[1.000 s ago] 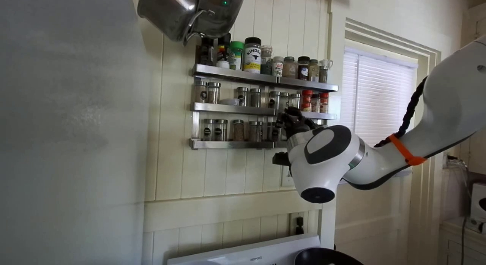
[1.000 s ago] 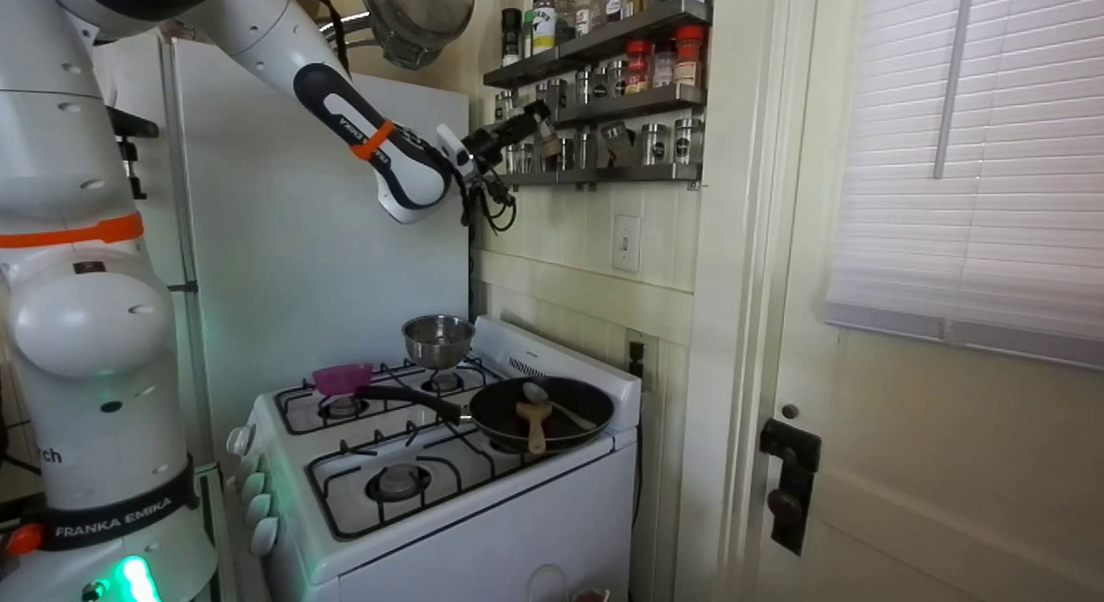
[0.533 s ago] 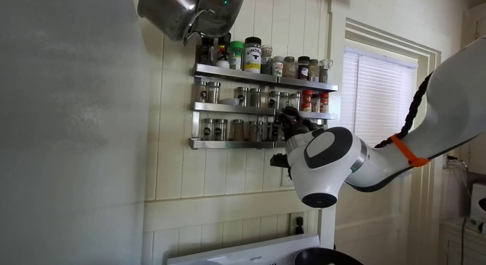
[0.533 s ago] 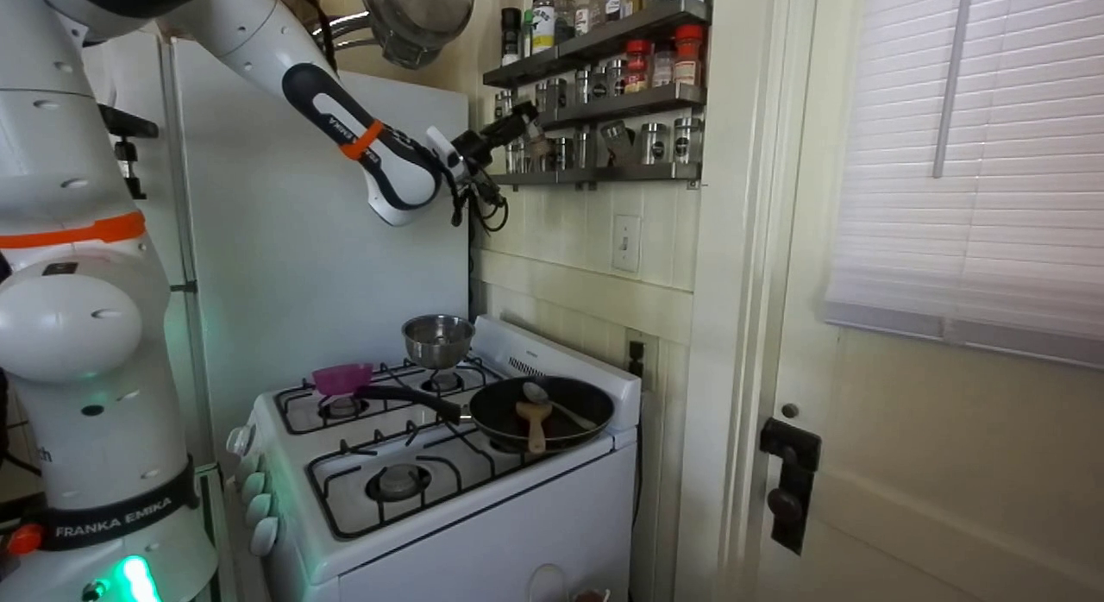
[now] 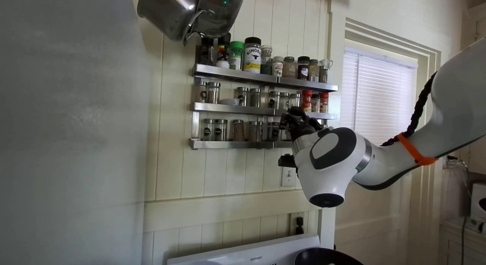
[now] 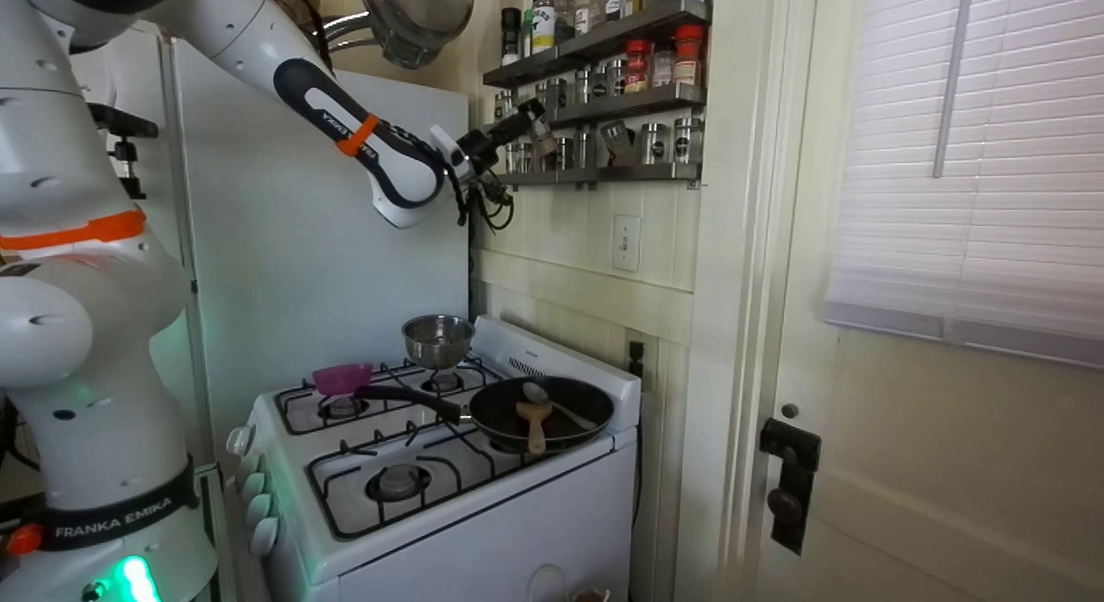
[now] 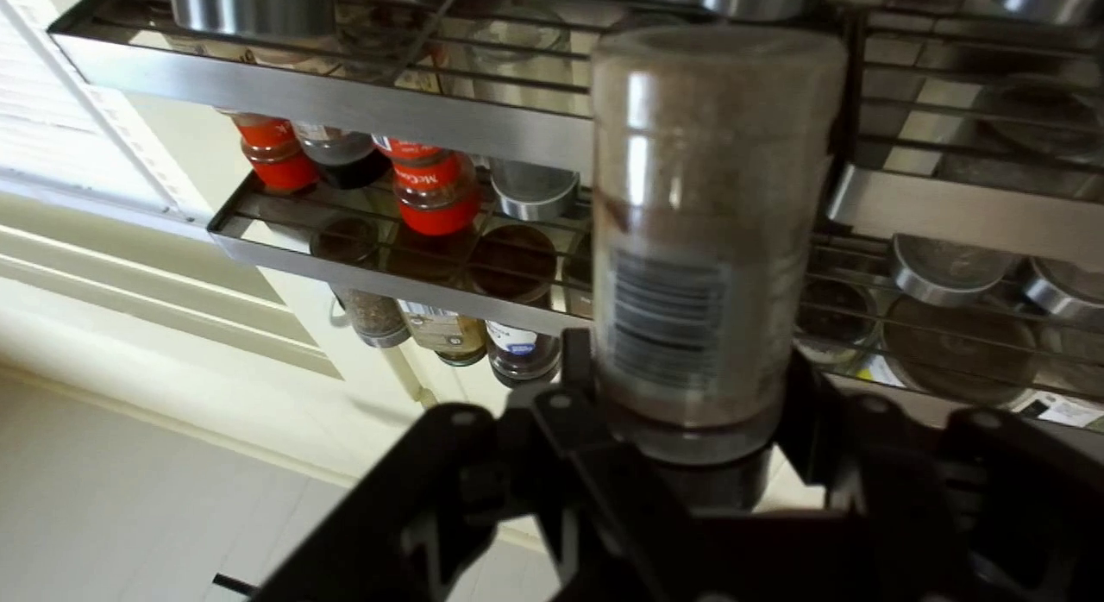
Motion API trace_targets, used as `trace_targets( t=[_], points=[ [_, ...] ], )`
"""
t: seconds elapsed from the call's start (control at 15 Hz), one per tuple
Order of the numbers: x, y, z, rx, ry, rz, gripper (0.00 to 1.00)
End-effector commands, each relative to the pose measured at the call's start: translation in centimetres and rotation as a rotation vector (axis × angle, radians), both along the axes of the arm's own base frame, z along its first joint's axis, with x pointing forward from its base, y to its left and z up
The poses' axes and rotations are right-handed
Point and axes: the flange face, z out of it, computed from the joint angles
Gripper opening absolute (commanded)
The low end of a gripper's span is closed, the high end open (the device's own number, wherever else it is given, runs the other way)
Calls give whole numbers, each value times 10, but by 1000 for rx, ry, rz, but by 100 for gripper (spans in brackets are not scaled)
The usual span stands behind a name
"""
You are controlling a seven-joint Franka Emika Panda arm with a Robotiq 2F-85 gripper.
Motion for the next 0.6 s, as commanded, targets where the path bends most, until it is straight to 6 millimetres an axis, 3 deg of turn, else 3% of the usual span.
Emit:
trace_targets(
  t=[0.0, 0.53],
  points=[
    [2, -2, 8, 7, -1, 24, 25],
    [24, -33, 5, 54, 24, -17, 25]
  ],
)
